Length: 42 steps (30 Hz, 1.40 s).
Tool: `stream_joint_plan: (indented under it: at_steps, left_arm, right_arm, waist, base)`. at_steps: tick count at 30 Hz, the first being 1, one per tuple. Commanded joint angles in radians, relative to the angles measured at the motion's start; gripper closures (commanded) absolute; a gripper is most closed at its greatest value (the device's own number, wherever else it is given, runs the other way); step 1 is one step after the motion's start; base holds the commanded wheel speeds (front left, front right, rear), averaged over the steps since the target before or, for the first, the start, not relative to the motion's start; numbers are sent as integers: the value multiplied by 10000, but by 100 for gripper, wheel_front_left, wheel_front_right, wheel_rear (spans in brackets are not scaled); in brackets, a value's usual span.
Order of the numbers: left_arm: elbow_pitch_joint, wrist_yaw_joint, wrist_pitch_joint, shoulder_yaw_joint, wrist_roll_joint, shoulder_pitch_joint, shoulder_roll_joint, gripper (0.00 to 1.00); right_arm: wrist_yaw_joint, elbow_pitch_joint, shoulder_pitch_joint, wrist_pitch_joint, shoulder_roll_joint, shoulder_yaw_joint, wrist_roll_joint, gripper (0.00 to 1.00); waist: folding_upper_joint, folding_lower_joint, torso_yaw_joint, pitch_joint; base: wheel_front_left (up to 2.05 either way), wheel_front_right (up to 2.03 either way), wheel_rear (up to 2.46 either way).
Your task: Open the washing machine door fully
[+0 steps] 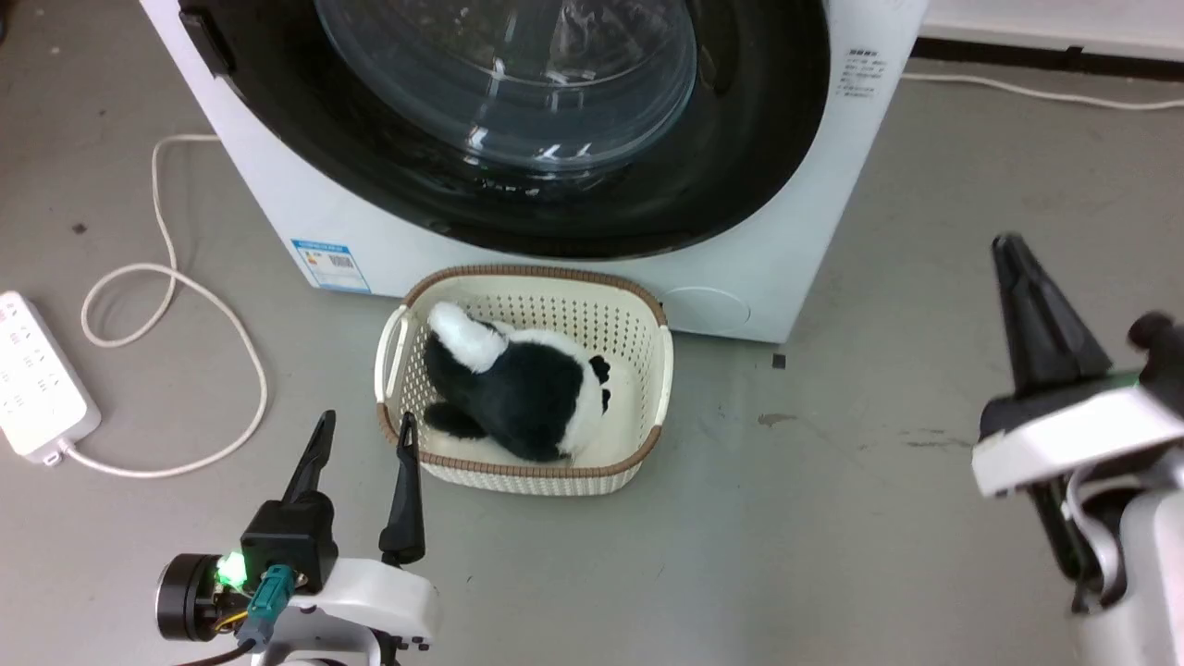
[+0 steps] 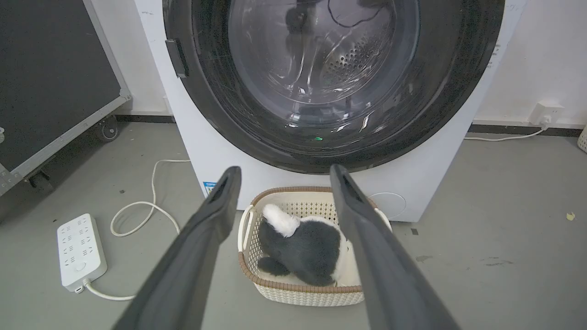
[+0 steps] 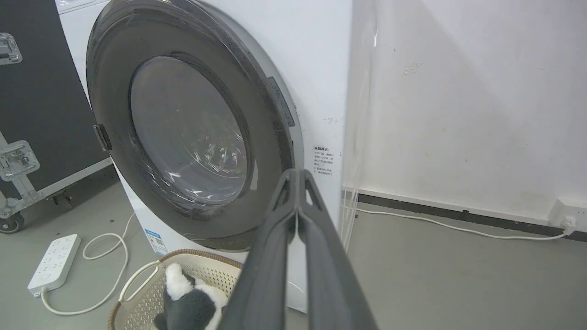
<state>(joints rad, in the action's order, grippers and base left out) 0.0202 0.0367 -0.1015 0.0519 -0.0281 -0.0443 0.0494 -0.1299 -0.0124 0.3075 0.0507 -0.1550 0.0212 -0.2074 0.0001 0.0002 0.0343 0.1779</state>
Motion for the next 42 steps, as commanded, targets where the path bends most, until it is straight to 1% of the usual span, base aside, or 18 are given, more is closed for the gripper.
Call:
stream_joint_plan:
  at_steps: [1,6,10,14,21,25,34,42]
  left_arm:
    - [39,61,-103,34,-6,-153,6,0]
    - [59,90,-208,142,-38,-243,6,0]
    - [75,145,-292,264,-98,-358,6,0]
    - [66,202,-375,347,-153,-420,6,0]
    - [144,267,-521,399,-205,-598,6,0]
    - [174,300,-605,650,-248,-725,7,0]
    - [178,527,-793,1123,-485,-947,7,0]
    - [200,669,-960,1365,-607,-1141,7,0]
  right_arm:
    - [-3,-113,377,17,-24,56,-255,100]
    - [-4,-564,1141,-338,63,208,-1228,100]
    - [-4,-1057,1801,-728,132,553,-2036,100]
    - [-4,-1571,2475,-1350,179,825,-2884,100]
    - [-5,-2552,3695,-2628,175,1182,-4020,100]
    - [-5,-3203,4526,-3443,154,1442,-4625,100]
    - [-5,-5214,6477,-4883,67,2376,-5551,100]
    - [-6,-6547,8085,-5875,-104,3160,-6276,100]
  waist:
    - [-1,-2,39,97]
    - [-1,-2,153,360]
    - [-1,-2,305,577]
    - [-1,-2,442,753]
    - [-1,-2,678,1149]
    - [-1,-2,809,1424]
    - [-1,-2,1132,1990]
    - [-1,-2,1450,2467]
  base:
    - [0,0,0]
    - [0,0,0]
    - [0,0,0]
    - [0,0,0]
    - [0,0,0]
    - [0,0,0]
    - [0,0,0]
    - [0,0,0]
